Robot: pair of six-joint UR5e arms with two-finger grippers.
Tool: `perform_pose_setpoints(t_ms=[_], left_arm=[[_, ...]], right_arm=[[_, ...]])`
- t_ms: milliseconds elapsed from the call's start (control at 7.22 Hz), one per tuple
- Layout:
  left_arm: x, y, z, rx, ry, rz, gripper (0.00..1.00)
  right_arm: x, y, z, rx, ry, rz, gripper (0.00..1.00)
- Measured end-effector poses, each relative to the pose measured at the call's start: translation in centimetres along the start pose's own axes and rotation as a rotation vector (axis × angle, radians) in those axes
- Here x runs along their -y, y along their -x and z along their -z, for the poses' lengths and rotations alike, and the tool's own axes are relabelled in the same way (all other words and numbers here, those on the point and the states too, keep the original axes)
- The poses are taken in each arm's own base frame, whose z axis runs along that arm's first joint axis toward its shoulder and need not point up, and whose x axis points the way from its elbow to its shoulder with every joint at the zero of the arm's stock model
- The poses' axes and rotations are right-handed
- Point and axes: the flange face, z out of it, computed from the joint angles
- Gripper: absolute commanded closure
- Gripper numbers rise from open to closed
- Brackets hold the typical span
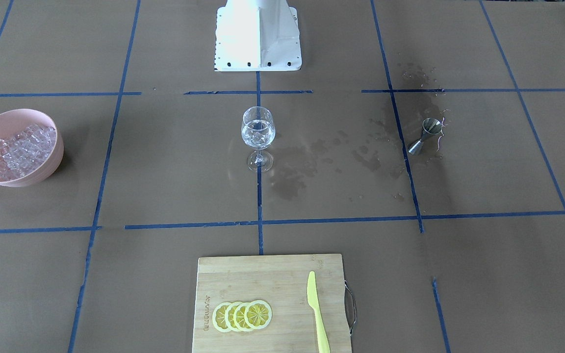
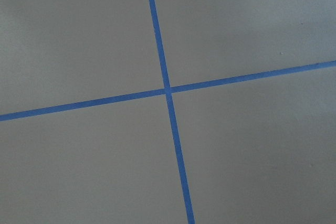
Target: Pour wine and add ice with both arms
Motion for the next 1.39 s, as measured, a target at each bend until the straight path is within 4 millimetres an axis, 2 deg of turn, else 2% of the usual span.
perform_pose_setpoints(t_ms=[277,416,554,693,831,1385], left_arm=[[-0.1,0.0,0.0,0.001,0.001,0.001,0.00],[-0.1,0.0,0.0,0.001,0.001,0.002,0.00],[-0.1,0.0,0.0,0.002,0.001,0.002,0.00],[-0.1,0.0,0.0,0.003,0.001,0.002,0.00],[-0.1,0.0,0.0,0.005,0.001,0.002,0.00],[-0.2,0.1,-0.1,0.007,0.003,0.004,0.00]], right_arm=[[-9.2,-9.0,-5.0,0.008,0.038,-0.086,0.00],[-13.9,-12.5,-8.3,0.025,0.050,-0.133,0.00],[-17.4,-15.0,-11.1,0.038,0.059,-0.165,0.00],[-19.7,-16.6,-13.3,0.047,0.052,-0.177,0.00],[-20.9,-17.3,-14.4,0.061,0.032,-0.185,0.00],[-20.9,-17.1,-14.5,0.090,-0.002,-0.217,0.00]])
